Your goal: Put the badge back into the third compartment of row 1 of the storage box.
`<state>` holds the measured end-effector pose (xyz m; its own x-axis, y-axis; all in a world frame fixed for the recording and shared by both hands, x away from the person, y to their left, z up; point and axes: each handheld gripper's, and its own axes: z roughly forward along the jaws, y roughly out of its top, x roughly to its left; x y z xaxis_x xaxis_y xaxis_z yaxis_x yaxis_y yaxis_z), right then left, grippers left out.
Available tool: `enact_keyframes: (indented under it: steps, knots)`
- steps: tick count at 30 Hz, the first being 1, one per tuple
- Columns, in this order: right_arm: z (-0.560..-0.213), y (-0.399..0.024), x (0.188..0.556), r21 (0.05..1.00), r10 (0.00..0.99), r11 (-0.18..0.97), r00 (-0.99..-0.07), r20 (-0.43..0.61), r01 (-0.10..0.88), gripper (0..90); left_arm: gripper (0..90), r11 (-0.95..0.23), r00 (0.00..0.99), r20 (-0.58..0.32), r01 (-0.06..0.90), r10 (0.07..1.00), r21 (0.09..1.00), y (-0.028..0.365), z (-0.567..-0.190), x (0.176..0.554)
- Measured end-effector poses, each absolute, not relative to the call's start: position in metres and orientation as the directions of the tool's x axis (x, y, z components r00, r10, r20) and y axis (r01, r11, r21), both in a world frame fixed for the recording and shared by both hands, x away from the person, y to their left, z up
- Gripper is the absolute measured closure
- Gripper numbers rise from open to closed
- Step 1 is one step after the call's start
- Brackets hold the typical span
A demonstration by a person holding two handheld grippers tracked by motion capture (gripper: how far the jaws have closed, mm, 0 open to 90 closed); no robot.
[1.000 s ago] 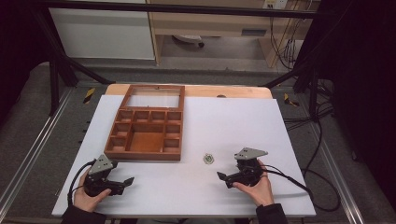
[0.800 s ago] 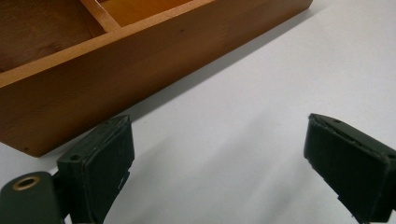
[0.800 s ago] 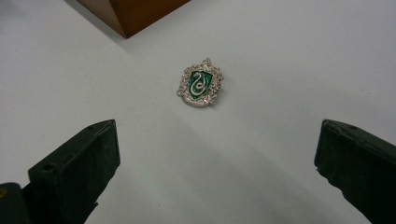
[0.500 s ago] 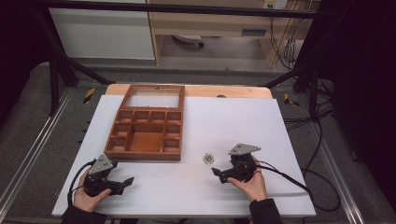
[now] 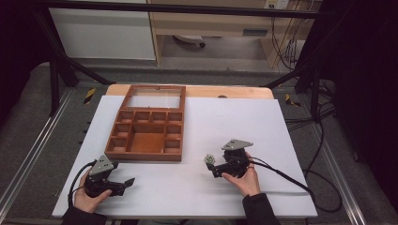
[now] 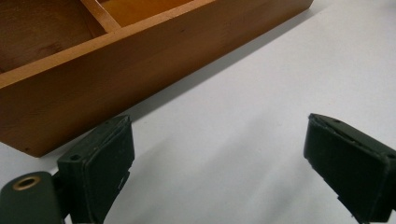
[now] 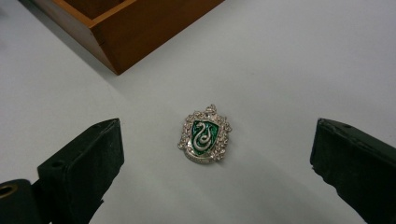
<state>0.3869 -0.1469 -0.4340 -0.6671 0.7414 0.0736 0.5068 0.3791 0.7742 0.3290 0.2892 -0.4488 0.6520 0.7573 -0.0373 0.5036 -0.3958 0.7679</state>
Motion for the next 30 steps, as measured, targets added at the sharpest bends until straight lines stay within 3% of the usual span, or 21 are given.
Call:
enact_keyframes:
  steps: [13,30]
  knots:
    - [-0.439,-0.137,0.402,0.767,0.734,0.388,-0.675,0.077,0.51,12.4,8.4,-0.395,0.651,-0.037,0.503,0.758,0.768,0.289,-0.449,0.329]
    - [-0.45,-0.135,0.406,0.731,0.709,0.438,-0.701,0.077,0.524,41.5,8.5,-0.396,0.652,-0.036,0.502,0.757,0.769,0.289,-0.449,0.329]
